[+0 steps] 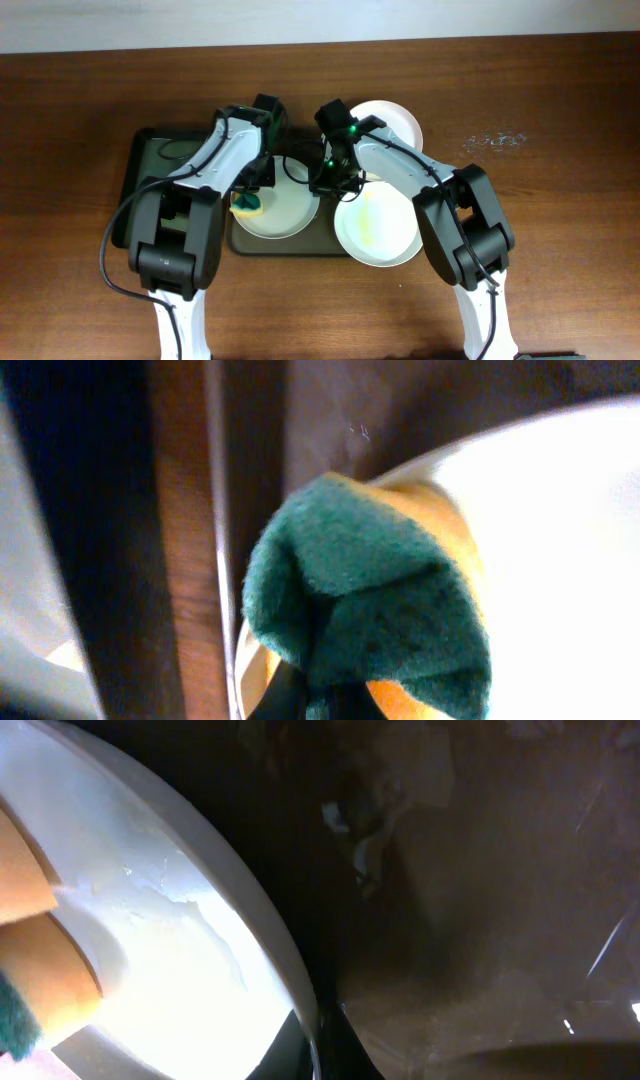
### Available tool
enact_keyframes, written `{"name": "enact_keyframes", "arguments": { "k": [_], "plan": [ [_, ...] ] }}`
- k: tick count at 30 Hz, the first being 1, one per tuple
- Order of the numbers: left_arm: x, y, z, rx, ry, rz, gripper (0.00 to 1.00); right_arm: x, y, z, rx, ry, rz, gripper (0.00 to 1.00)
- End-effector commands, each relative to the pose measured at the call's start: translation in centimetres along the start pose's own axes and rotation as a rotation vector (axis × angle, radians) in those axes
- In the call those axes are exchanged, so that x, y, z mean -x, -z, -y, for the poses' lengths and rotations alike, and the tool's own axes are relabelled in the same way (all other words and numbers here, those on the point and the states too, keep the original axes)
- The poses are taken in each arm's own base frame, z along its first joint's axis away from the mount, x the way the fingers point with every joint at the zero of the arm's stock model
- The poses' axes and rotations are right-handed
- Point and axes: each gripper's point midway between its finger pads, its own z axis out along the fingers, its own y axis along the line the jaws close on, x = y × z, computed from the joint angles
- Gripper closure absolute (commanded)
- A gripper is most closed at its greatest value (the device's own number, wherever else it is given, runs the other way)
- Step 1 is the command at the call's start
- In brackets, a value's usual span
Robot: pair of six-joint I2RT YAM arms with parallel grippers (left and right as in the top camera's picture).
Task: Clean dirty plates on tray and stack at the side
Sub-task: 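Scrub the left plate with the sponge while right gripper holds its rim, then lift the scrubbed plate with the right gripper, retract left gripper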
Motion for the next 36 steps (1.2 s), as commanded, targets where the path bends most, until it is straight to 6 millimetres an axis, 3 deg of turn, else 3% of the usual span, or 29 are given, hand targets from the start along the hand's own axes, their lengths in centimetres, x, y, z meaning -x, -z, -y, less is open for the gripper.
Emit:
{"name": "enact_keyframes", "arguments": {
  "k": [1, 2, 4, 8, 12, 15, 17, 20, 24, 26, 28, 33, 36],
  "plan": [
    [-1.4, -0.3, 4.1, -0.337, -0.188, -0.097, 1.0, -0.6, -1.7, 2.5, -0.071, -0.039, -0.03, 0.96],
    [-1.4, 0.7, 6.5, -0.493, -0.261, -0.082, 1.0, -0.6, -1.7, 2.5, -0.071, -0.039, -0.03, 0.96],
    [-0.8, 2.2, 9.0, -0.655, -0.302, -0.036, 1.0, -0.6, -1.7, 2.5, -0.071, -0.039, -0.03, 0.96],
    [3.0, 2.2, 9.4, -0.634, -0.221, 0.101, 1.0, -0.6, -1.7, 2.5, -0.071, -0.039, -0.03, 0.96],
    [7.6, 1.6, 6.6, -0.44, -0.045, 0.252, 1.0, -0.6, -1.7, 2.5, -0.071, -0.039, -0.03, 0.96],
    [9.9, 3.7, 4.7, -0.364, -0.017, 0.321, 1.0, -0.6, -1.7, 2.5, -0.072, -0.039, -0.03, 0.96],
    [12.0, 7.3, 2.6, -0.335, 0.016, 0.377, 1.0, -0.5, -1.7, 2.7, -0.083, -0.038, -0.023, 0.96],
    [13.2, 10.3, 0.1, -0.335, 0.057, 0.407, 1.0, -0.3, -1.6, 2.9, -0.095, -0.038, -0.016, 0.96],
    [12.0, 9.9, -2.7, -0.309, 0.077, 0.332, 1.0, 0.3, -1.3, 2.2, -0.072, 0.005, 0.003, 0.96],
    [11.2, 9.4, -3.3, -0.3, 0.083, 0.293, 1.0, 0.7, 0.3, 1.1, -0.055, 0.062, 0.036, 0.96],
    [11.0, 9.2, -3.6, -0.298, 0.087, 0.282, 1.0, 1.5, 3.6, 0.3, -0.101, 0.094, 0.129, 0.96],
    [11.0, 9.2, -3.5, -0.298, 0.086, 0.282, 1.0, 1.4, 11.8, -0.1, -0.404, 0.184, 0.406, 0.96],
    [11.0, 9.2, -3.5, -0.298, 0.087, 0.282, 1.0, 1.0, 15.7, -0.8, -0.577, 0.237, 0.574, 0.96]
  ]
}}
